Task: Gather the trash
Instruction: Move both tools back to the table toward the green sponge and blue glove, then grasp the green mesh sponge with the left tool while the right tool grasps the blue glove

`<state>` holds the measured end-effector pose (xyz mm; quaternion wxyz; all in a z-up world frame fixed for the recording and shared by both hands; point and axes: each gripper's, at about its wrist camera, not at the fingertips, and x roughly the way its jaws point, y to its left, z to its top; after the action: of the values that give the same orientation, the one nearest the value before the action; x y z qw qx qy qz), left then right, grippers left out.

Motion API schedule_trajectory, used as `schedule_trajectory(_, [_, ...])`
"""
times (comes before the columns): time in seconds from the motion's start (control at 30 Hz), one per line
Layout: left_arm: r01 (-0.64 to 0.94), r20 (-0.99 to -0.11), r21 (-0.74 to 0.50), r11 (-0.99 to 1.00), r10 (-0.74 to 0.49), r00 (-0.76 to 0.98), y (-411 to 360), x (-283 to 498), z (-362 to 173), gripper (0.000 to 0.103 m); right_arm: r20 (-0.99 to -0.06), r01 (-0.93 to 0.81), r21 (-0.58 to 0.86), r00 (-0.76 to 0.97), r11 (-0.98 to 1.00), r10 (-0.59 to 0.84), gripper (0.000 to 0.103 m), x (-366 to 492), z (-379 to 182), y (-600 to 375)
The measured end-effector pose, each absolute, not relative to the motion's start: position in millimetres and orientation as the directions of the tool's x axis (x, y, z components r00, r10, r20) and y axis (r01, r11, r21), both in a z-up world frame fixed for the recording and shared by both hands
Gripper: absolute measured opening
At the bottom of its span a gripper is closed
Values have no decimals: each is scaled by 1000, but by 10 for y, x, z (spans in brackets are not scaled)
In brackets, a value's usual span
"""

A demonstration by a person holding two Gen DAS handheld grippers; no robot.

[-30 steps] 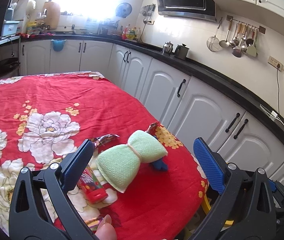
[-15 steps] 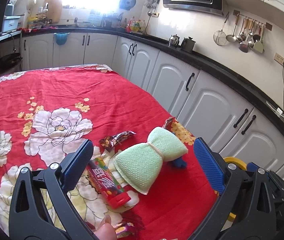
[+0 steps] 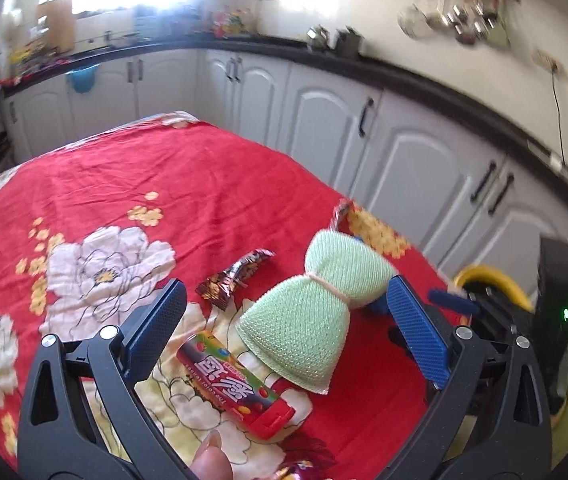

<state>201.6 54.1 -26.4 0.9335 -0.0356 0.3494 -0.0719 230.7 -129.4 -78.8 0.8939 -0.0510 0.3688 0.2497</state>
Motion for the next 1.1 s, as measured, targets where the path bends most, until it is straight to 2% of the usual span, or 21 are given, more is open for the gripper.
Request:
schedule_trajectory(0.13, [203,-694,-18,979,-158,702,417,2160,-370,92,-700,-493,115,576,863,422,59,2447,-897,-1232])
schedule_trajectory(0.27, [268,-724,-21,963,-200,660,370,2267,-437,92,-705,-492,127,566,861,427,46,2554,-956,-1245])
schedule_trajectory(0.37, [304,-742,-36,952,-229,630,326,2338,-481,92,-705,-502,133,558,854,438,27,2572,-961,-1274])
schedule_trajectory(0.4, [316,-748,-35,948,-234,621,307,2358,-500,92,-706,-504,138,554,853,441,17,2573,-961,-1292])
schedule_trajectory(0.43, [330,-758,-32,943,-238,607,285,2393,-535,92,-705,-504,144,552,852,446,14,2576,-960,-1306])
schedule_trajectory(0.6, [360,-797,-26,933,-237,556,209,2514,-669,92,-698,-493,179,546,852,463,7,2523,-959,-1439])
schedule_trajectory(0.8, [402,-838,23,915,-201,507,52,2573,-850,92,-695,-452,239,539,860,476,5,2426,-940,-1645])
schedule_trajectory(0.97, [433,-853,83,898,-161,496,-54,2519,-964,81,-689,-416,280,541,865,483,5,2307,-910,-1837])
schedule_trajectory(1.1, [432,-854,132,892,-119,507,-87,2462,-1003,64,-684,-385,304,549,871,481,4,2228,-903,-1973])
